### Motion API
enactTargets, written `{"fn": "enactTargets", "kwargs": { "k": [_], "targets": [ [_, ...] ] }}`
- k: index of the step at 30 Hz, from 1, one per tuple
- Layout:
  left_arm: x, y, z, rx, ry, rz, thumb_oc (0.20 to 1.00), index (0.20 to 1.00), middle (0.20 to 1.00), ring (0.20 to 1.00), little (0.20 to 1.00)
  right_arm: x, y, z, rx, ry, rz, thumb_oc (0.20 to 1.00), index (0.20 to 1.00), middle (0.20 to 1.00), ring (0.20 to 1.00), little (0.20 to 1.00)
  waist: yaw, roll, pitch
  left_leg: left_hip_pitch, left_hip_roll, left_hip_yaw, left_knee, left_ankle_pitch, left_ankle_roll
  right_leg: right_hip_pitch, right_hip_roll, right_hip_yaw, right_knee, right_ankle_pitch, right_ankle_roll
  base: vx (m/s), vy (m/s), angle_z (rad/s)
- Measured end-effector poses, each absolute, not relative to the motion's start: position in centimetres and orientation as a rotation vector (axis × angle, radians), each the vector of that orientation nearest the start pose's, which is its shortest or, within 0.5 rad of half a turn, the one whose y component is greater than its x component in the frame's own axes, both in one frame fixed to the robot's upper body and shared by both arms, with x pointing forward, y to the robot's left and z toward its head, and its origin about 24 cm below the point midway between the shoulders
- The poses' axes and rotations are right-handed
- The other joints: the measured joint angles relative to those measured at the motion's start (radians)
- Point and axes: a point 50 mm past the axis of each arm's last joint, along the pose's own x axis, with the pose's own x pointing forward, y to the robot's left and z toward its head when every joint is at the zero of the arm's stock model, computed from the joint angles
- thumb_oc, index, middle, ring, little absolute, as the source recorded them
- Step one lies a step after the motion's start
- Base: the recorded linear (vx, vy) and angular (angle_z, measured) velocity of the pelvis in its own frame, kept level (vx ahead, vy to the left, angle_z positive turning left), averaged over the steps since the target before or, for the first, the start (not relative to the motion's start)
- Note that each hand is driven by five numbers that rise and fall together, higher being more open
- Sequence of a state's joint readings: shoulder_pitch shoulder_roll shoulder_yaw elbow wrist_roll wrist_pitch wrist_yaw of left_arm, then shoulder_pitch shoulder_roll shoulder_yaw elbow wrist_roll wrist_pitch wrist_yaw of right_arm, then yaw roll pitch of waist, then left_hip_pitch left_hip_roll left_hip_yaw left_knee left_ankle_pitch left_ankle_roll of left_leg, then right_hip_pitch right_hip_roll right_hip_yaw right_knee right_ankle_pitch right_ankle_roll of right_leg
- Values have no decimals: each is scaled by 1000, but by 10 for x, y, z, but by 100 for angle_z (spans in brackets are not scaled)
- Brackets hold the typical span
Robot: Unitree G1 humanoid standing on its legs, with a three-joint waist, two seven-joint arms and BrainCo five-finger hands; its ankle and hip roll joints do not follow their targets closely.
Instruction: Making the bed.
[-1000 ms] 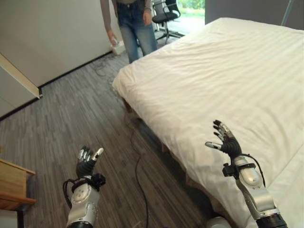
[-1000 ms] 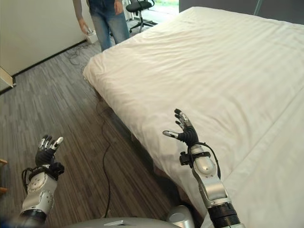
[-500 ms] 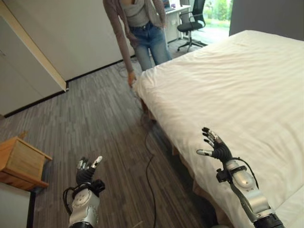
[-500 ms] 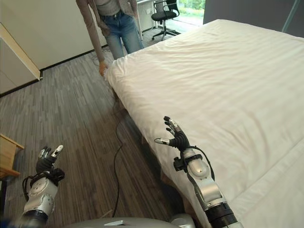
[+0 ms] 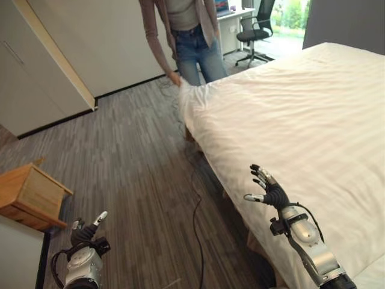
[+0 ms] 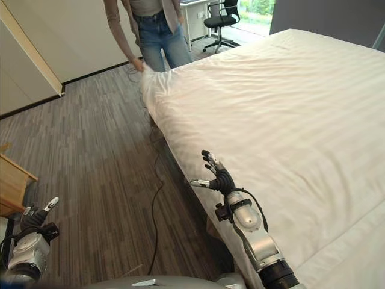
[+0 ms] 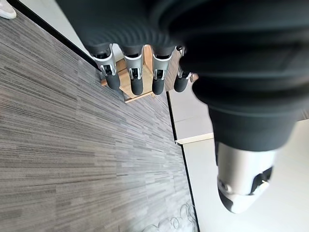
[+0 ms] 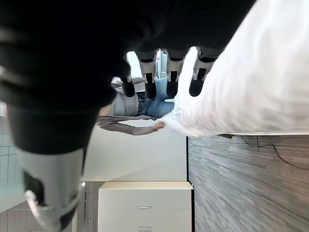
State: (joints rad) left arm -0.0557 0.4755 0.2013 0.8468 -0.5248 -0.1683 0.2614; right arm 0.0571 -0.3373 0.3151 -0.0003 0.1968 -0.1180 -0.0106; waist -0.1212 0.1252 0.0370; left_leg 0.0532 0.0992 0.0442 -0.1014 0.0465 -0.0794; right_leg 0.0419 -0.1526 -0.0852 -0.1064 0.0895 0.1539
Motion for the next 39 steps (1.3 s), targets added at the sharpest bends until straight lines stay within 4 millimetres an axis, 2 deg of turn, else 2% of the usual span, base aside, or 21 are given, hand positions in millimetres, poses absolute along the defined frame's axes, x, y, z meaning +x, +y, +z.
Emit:
{"fn": "enactTargets", "kwargs": {
  "k": [1,3,7,8,13,17,20,22,23,24,25,27,29,30,32,33,34,36,37,38,39],
  "targets": [
    [196,327,-33,-52,311,729,1000,1000,1000,1000,1000,227,-145,25,-111,29,258,1000,1000,1000,1000,1000,25,-8,4,-10,-9,-20,0,8,-2,4,-4,-16,2,-2,2,-97,-51,30],
    [208,289,-28,-108,229,620,1000,1000,1000,1000,1000,233,-143,27,-113,24,246,1000,1000,1000,1000,1000,43,-21,6,-25,-8,-36,0,12,3,-1,-6,-31,1,-2,0,-30,-24,31],
    [184,292,-35,-126,254,669,1000,1000,1000,1000,1000,240,-147,37,-100,-18,203,1000,1000,1000,1000,1000,49,-31,14,-34,-6,-56,0,10,7,3,-4,-51,1,-14,2,-23,-42,16],
    [182,292,-32,-126,244,668,1000,1000,1000,1000,1000,242,-152,38,-102,-22,179,1000,1000,1000,1000,1000,72,-29,16,-34,-7,-60,0,12,9,6,-5,-57,1,-15,3,-27,-33,20],
    [186,284,-15,-152,153,637,1000,1000,1000,1000,1000,243,-157,38,-105,-18,158,1000,1000,1000,1000,1000,101,-20,25,-35,-11,-90,0,14,11,24,-9,-90,0,-21,7,-38,-34,19],
    [162,259,24,-142,-19,513,1000,1000,1000,1000,1000,232,-176,37,-138,-2,93,1000,1000,1000,1000,1000,120,-18,45,-34,-20,-117,6,26,0,42,-10,-116,0,-29,7,-44,-37,20],
    [153,269,24,-117,-3,516,1000,1000,1000,1000,1000,231,-193,38,-152,3,37,1000,1000,1000,1000,1000,133,3,60,-37,-19,-138,2,25,2,53,-9,-138,1,-38,12,-20,-42,21],
    [163,263,29,-127,-36,459,1000,1000,1000,1000,1000,231,-197,38,-172,17,36,1000,1000,1000,1000,1000,152,0,67,-48,-19,-144,1,30,-4,52,-9,-150,1,-43,10,51,-148,5],
    [159,260,17,-157,0,489,1000,1000,1000,1000,1000,235,-190,28,-204,44,26,1000,1000,1000,1000,1000,151,-7,65,-65,-21,-175,17,28,-6,39,9,-100,9,-48,12,120,-250,22],
    [165,258,-5,-190,80,525,1000,1000,1000,1000,1000,246,-185,9,-290,114,27,1000,1000,1000,1000,1000,135,-3,47,-106,-19,-206,49,23,-13,17,44,8,16,-71,-1,86,-251,47],
    [177,252,-27,-216,185,540,1000,1000,1000,1000,1000,254,-186,-9,-369,209,35,1000,1000,1000,1000,1000,141,7,43,-143,-17,-238,68,24,-16,-10,70,63,20,-82,-11,53,-227,73],
    [176,230,-47,-269,282,531,1000,1000,1000,1000,1000,255,-183,-15,-398,239,62,1000,1000,1000,1000,1000,165,12,48,-204,-5,-289,70,48,-40,-33,107,101,7,-74,-20,-17,-145,64],
    [157,216,-65,-315,384,546,1000,1000,1000,1000,1000,254,-183,-12,-392,223,71,1000,1000,1000,1000,1000,185,-18,79,-236,1,-314,81,73,-51,-34,130,71,7,-77,-43,-87,-82,66],
    [149,214,-71,-336,422,564,1000,1000,1000,1000,1000,255,-184,-9,-384,205,70,1000,1000,1000,1000,1000,190,-32,91,-247,-1,-306,88,77,-47,-37,130,53,8,-84,-56,-138,-77,53],
    [138,218,-77,-320,474,571,1000,1000,1000,1000,1000,261,-186,8,-354,137,48,1000,1000,1000,1000,1000,211,-24,115,-279,9,-274,109,77,-45,-62,147,25,78,-115,-75,-127,-69,47],
    [141,219,-74,-316,459,567,1000,1000,1000,1000,1000,261,-186,18,-335,84,42,1000,1000,1000,1000,1000,204,-21,128,-296,20,-233,102,37,-14,-74,145,8,112,-130,-78,9,30,81],
    [148,224,-69,-300,436,554,1000,1000,1000,1000,1000,259,-184,28,-308,41,36,1000,1000,1000,1000,1000,198,-43,142,-299,26,-140,95,-36,-20,-76,118,-6,115,-139,-94,73,60,107],
    [160,234,-57,-253,386,517,1000,1000,1000,1000,1000,257,-183,44,-282,-36,27,1000,1000,1000,1000,1000,172,-132,154,-288,-66,-1,167,-19,50,-65,-7,-45,91,-139,-86,75,52,86],
    [160,237,-53,-225,369,509,1000,1000,1000,1000,1000,258,-183,53,-287,-74,33,1000,1000,1000,1000,1000,168,-128,152,-251,-85,7,173,-21,49,-54,-12,-39,87,-136,-63,75,50,47],
    [162,234,-41,-191,316,477,1000,1000,1000,1000,1000,257,-191,66,-321,-133,22,1000,1000,1000,1000,1000,141,-42,132,-168,-59,-20,123,-16,49,-10,31,-57,70,-128,-37,104,68,71],
    [175,233,-26,-149,246,437,1000,1000,1000,1000,1000,256,-198,65,-312,-129,-19,1000,1000,1000,1000,1000,125,-39,131,-138,-72,-40,78,24,63,9,12,-94,77,-134,-29,111,101,86]
  ]
}}
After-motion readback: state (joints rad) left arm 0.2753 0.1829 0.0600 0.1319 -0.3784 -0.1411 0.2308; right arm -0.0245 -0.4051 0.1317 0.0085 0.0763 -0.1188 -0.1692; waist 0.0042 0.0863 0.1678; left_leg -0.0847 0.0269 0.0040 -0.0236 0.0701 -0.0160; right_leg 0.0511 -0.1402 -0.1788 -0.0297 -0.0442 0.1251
